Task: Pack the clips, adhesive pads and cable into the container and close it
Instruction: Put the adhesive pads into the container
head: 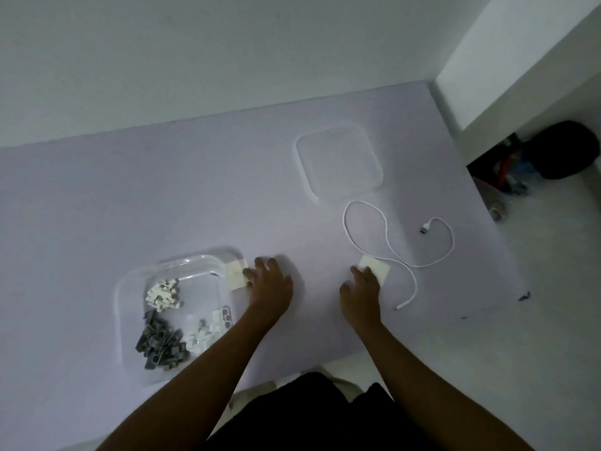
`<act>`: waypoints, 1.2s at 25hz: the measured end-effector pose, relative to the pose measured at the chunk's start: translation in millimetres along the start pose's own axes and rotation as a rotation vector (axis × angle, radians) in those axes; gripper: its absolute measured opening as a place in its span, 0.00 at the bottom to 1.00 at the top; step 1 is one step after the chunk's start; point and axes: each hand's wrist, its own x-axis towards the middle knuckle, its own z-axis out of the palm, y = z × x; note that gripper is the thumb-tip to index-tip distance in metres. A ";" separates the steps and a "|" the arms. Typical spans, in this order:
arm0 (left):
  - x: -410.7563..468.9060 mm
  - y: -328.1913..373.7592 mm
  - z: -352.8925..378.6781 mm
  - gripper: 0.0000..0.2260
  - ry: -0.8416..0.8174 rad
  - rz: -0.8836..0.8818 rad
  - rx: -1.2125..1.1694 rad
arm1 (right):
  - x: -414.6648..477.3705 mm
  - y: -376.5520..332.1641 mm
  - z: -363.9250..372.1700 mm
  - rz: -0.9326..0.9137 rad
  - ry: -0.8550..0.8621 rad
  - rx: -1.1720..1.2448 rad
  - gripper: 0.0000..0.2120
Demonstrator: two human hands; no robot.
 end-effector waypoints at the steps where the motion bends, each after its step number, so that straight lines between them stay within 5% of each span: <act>1: 0.8 4.1 3.4 0.24 0.015 0.038 -0.008 | -1.6 -1.8 3.6 -0.052 -0.042 -0.067 0.24; 4: -1.1 27.0 11.3 0.22 0.041 0.132 -0.032 | -1.6 -10.8 10.9 -0.252 -0.129 -0.106 0.23; 10: 9.0 24.3 -4.6 0.27 0.141 0.023 0.076 | 27.7 -8.2 -13.7 -0.384 0.011 -0.081 0.27; 21: 24.7 12.5 -12.3 0.37 0.059 -0.234 -0.311 | 41.1 -20.0 -10.7 -0.232 -0.167 -0.215 0.28; 23: 24.6 8.8 -11.7 0.32 0.033 -0.227 -0.365 | 38.0 -19.6 -6.3 -0.216 -0.151 -0.155 0.22; 27: 15.7 4.8 -19.1 0.06 0.041 -0.131 -0.416 | 30.7 -28.8 -5.4 -0.067 -0.109 0.050 0.12; 30: 1.3 -0.5 -45.8 0.06 0.085 -0.049 -0.558 | 14.6 -64.5 -9.8 0.008 -0.123 0.247 0.14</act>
